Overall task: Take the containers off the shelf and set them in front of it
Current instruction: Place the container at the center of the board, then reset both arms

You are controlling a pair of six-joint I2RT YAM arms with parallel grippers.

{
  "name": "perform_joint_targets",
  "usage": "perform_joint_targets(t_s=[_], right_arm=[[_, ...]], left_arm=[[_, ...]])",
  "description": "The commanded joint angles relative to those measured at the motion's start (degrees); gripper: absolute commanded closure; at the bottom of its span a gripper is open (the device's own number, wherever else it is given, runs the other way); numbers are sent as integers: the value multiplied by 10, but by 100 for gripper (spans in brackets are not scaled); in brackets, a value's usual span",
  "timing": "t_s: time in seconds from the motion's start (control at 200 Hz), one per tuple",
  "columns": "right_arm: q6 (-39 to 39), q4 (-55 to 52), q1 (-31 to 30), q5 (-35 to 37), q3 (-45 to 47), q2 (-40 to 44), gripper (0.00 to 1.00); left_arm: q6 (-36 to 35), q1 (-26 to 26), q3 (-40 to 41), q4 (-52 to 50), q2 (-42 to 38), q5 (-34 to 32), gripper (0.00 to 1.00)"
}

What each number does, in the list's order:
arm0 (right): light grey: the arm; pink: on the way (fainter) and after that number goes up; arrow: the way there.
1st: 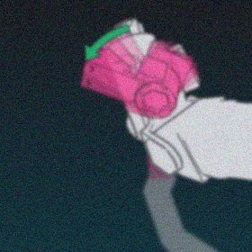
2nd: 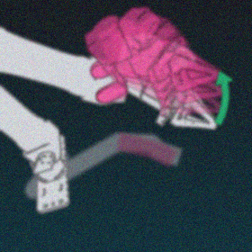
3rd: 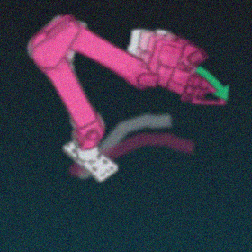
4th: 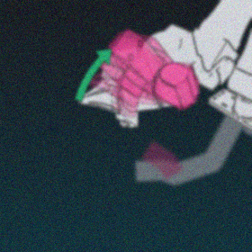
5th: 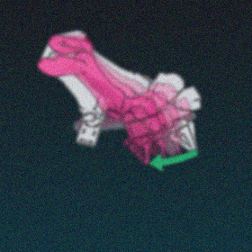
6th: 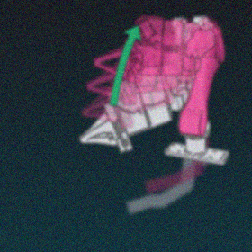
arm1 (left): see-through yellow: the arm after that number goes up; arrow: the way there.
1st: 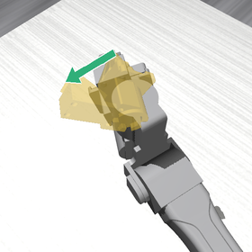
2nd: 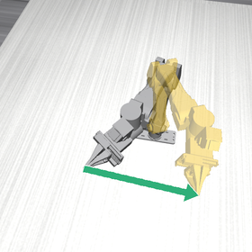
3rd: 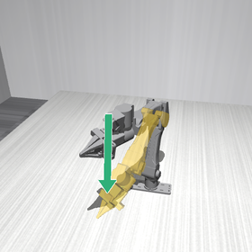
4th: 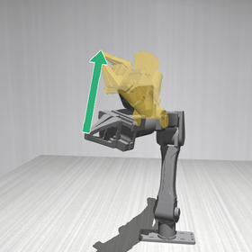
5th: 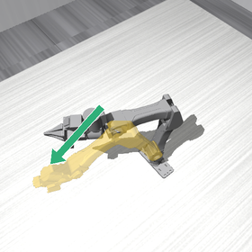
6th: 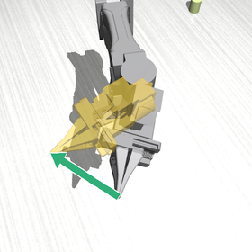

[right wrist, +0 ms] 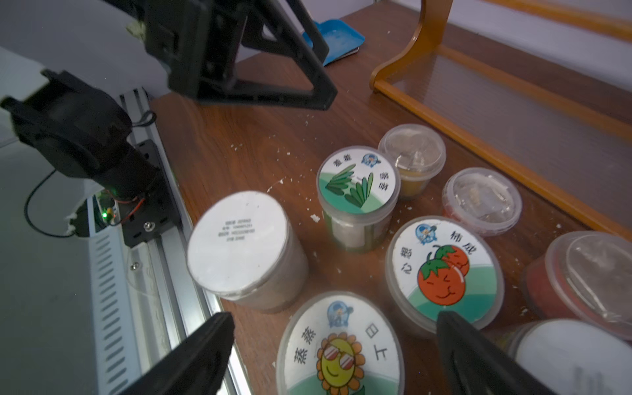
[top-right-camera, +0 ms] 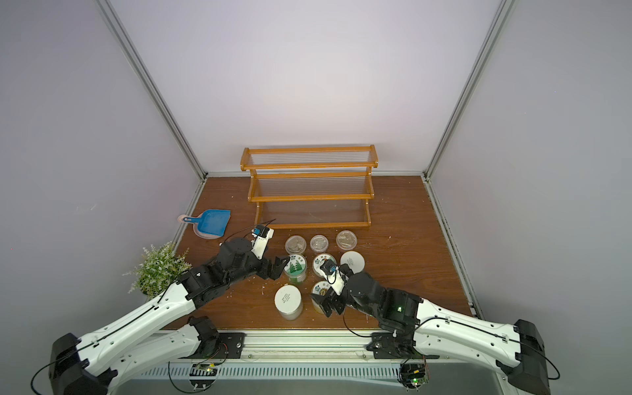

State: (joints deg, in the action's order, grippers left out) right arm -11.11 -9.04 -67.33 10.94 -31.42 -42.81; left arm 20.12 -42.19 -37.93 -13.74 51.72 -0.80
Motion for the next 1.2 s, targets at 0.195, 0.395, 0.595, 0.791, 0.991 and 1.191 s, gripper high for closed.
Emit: perform_joint_targets(t_s=[0.195,0.395,0.595,0.791,0.991,1.191], right_arm=[[31,-39,261,-28,-65,14,1],[37,-7,457,-239,-49,0,1],[27,19,618,-348,-49,-52,1],[45,82,642,-140,-9,-66,1],[41,239,659,-43,70,-100,1],[46,415,658,-44,135,-193,1]], left_arm=[[-33,102,7,45,-15,-53,1],[-32,243,25,127,32,66,1],[-44,314,42,206,97,45,1],[-113,341,93,305,115,-70,0],[-169,385,160,500,213,-85,1],[-184,387,162,620,306,-94,0]])
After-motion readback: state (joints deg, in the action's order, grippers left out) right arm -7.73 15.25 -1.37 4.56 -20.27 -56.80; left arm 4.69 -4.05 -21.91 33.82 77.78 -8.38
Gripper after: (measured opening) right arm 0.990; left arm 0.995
